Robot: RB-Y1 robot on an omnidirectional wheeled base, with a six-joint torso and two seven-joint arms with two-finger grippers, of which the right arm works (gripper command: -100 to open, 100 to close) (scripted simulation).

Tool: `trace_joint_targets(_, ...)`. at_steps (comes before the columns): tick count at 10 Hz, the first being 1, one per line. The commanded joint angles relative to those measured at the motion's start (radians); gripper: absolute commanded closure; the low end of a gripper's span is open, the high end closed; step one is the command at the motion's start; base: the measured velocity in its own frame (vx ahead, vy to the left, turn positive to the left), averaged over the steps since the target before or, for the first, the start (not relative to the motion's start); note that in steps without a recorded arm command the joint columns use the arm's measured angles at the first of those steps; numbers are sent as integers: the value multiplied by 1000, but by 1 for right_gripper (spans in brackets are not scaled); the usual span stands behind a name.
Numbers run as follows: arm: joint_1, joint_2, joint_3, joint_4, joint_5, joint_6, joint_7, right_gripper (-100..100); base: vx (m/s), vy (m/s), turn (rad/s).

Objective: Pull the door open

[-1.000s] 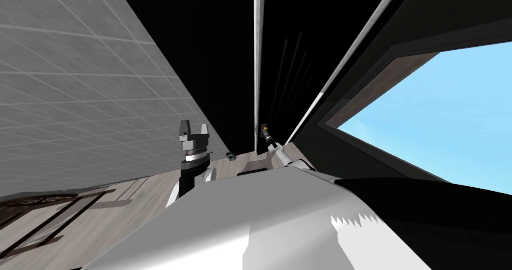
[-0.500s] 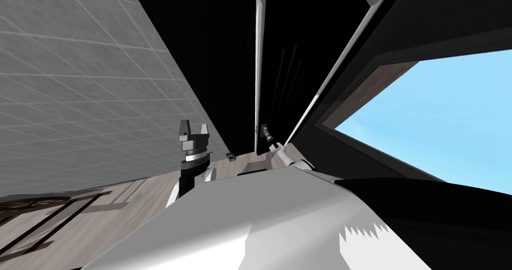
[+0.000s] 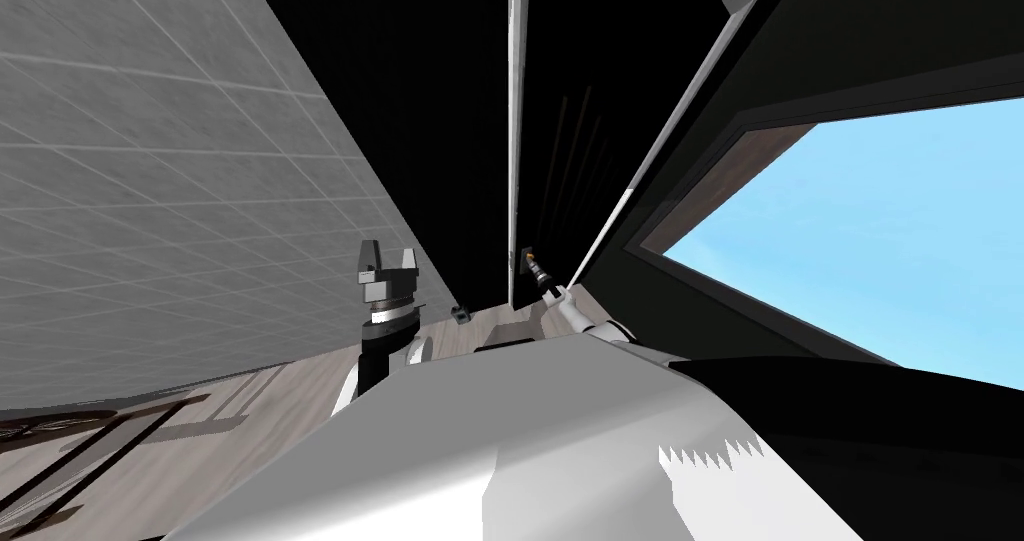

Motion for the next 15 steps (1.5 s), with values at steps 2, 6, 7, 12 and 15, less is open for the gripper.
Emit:
trace_joint_targets(2,7,-18,-1,-3,30,-13,70,-100,-13,26,-43)
trace_joint_targets(6,25,-54,-3,-15,89,-35,175,-100,-16,30,-64)
trace_joint_targets(7,25,-54,-3,-15,89,-35,193,-100,-14,25,-28)
trace_joint_targets(12,43,-91,-5,-27,148,-57,314,-100,-14,23,-50)
trace_joint_targets(15,54,-113,-6,-34,184,-70,390,-100,-17,25,-48)
